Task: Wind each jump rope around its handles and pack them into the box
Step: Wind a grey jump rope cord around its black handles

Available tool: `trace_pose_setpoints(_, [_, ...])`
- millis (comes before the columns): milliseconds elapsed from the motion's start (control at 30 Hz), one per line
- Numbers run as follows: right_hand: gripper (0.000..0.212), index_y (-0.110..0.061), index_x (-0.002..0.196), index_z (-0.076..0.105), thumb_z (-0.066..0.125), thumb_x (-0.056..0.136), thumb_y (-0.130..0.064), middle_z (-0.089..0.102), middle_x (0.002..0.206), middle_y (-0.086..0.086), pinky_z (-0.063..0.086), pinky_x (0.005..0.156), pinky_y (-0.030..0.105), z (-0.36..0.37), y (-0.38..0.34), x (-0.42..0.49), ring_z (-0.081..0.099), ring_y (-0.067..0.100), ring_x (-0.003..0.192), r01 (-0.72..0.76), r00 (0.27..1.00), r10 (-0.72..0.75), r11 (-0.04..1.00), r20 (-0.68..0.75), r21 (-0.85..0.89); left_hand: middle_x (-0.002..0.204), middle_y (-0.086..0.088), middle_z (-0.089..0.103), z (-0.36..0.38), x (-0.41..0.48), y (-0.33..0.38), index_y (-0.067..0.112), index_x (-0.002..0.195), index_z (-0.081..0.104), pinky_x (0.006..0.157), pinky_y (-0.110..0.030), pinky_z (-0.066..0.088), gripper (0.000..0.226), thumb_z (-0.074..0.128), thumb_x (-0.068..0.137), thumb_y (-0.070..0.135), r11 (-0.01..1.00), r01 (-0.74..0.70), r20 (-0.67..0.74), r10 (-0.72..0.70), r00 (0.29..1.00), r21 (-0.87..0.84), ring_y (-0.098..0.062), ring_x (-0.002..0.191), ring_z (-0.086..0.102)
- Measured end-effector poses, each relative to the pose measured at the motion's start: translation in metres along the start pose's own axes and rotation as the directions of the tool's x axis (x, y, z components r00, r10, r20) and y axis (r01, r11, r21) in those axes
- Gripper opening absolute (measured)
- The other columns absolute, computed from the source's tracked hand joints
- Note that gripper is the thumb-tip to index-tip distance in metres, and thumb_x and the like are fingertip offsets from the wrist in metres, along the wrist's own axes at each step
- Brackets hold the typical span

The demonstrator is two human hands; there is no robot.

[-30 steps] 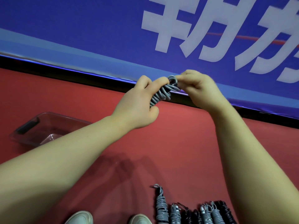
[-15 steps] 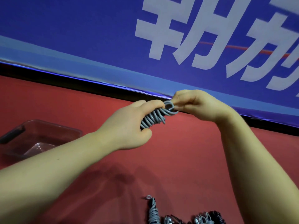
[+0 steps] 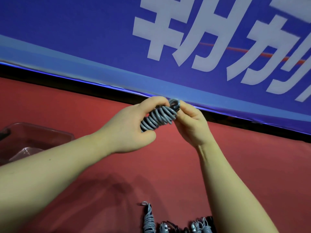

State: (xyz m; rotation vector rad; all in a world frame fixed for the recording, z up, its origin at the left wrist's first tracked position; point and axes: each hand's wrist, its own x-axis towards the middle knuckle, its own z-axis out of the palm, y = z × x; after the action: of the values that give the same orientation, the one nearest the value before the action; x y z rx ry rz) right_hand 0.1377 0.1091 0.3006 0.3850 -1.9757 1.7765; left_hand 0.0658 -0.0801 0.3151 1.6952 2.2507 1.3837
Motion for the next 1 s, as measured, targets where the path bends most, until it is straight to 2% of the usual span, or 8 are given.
trace_pose_setpoints(100, [0.030,-0.013,0.106,0.071,0.067,0.084,-0.033,0.061,0.100,0.005,0.042,0.091,0.032,-0.002,-0.004,0.000,0.053,0.021,0.098,-0.033,0.999,0.032,0.999,-0.018,-0.018,0.079,0.035,0.055,0.001,0.000,0.001,0.049,0.106,0.040,0.058,-0.006,0.035,0.056,0.055,0.064,0.014,0.998,0.039,0.035,-0.037,0.999,-0.041,0.005,0.066,0.051])
trace_pose_setpoints(167, [0.021,-0.019,0.103,0.072,0.066,0.085,-0.029,0.065,0.097,-0.007,0.042,0.089,0.026,-0.006,-0.015,-0.002,0.056,0.012,0.095,-0.042,0.999,0.044,0.993,0.023,-0.106,0.085,0.028,0.057,0.001,0.000,0.002,0.051,0.110,0.042,0.064,-0.011,0.040,0.059,0.052,0.061,0.019,1.000,0.030,0.023,-0.030,0.999,-0.004,0.001,0.072,0.052])
trace_pose_setpoints(300, [0.022,-0.030,0.095,0.072,0.054,0.087,-0.022,0.060,0.081,-0.028,0.036,0.074,0.007,-0.016,-0.047,0.004,0.052,-0.006,0.077,0.043,0.983,0.090,0.741,0.163,-0.670,0.098,0.015,0.056,0.002,-0.004,0.000,0.050,0.119,0.032,0.076,-0.029,0.046,0.065,0.047,0.060,0.027,0.985,-0.005,-0.002,0.006,1.000,0.170,-0.010,0.085,0.053])
trace_pose_setpoints(500, [0.012,-0.030,0.089,0.068,0.058,0.088,-0.034,0.059,0.081,-0.020,0.039,0.078,0.016,-0.026,-0.055,-0.004,0.050,0.001,0.080,0.042,0.984,0.069,0.810,0.166,-0.586,0.096,0.015,0.056,0.000,0.003,0.010,0.052,0.117,0.037,0.071,-0.020,0.043,0.063,0.047,0.060,0.028,0.981,-0.084,0.035,0.079,0.996,0.174,-0.002,0.081,0.049])
trace_pose_setpoints(667, [0.028,-0.031,0.103,0.068,0.054,0.089,-0.012,0.062,0.083,-0.005,0.042,0.075,0.013,-0.021,-0.050,-0.015,0.055,0.003,0.078,0.010,0.988,0.099,0.731,0.120,-0.682,0.101,0.013,0.056,0.013,-0.001,0.000,0.050,0.116,0.034,0.074,-0.018,0.044,0.051,0.046,0.067,0.050,0.998,-0.041,0.112,0.045,0.993,-0.041,-0.001,0.082,0.054])
trace_pose_setpoints(767, [0.028,-0.024,0.106,0.066,0.056,0.089,-0.003,0.067,0.087,0.004,0.051,0.070,0.017,-0.011,-0.051,-0.018,0.062,0.004,0.077,-0.152,0.983,0.181,0.851,0.010,-0.503,0.092,0.011,0.056,0.012,0.003,-0.003,0.044,0.120,0.027,0.062,-0.022,0.044,0.053,0.051,0.075,0.060,0.991,-0.014,0.039,0.019,0.999,-0.130,-0.004,0.062,0.054])
trace_pose_setpoints(900, [0.025,-0.016,0.092,0.073,0.059,0.076,-0.005,0.073,0.083,-0.004,0.054,0.064,0.018,0.001,-0.045,-0.014,0.067,0.007,0.076,-0.383,0.916,0.379,0.924,-0.130,-0.010,0.103,0.031,0.050,0.005,0.005,-0.004,0.055,0.124,0.028,0.081,-0.024,0.048,0.046,0.043,0.080,0.061,0.981,-0.191,0.017,0.191,0.982,0.041,0.005,0.090,0.054])
trace_pose_setpoints(1000, [0.027,-0.017,0.079,0.076,0.067,0.065,0.005,0.071,0.078,-0.001,0.054,0.064,0.017,0.015,-0.035,-0.010,0.067,0.008,0.072,-0.411,0.887,0.455,0.855,-0.076,0.315,0.101,0.022,0.050,0.002,0.004,-0.007,0.056,0.126,0.033,0.082,-0.023,0.045,0.041,0.042,0.086,0.056,0.965,-0.257,0.007,0.257,0.966,0.051,0.002,0.092,0.051])
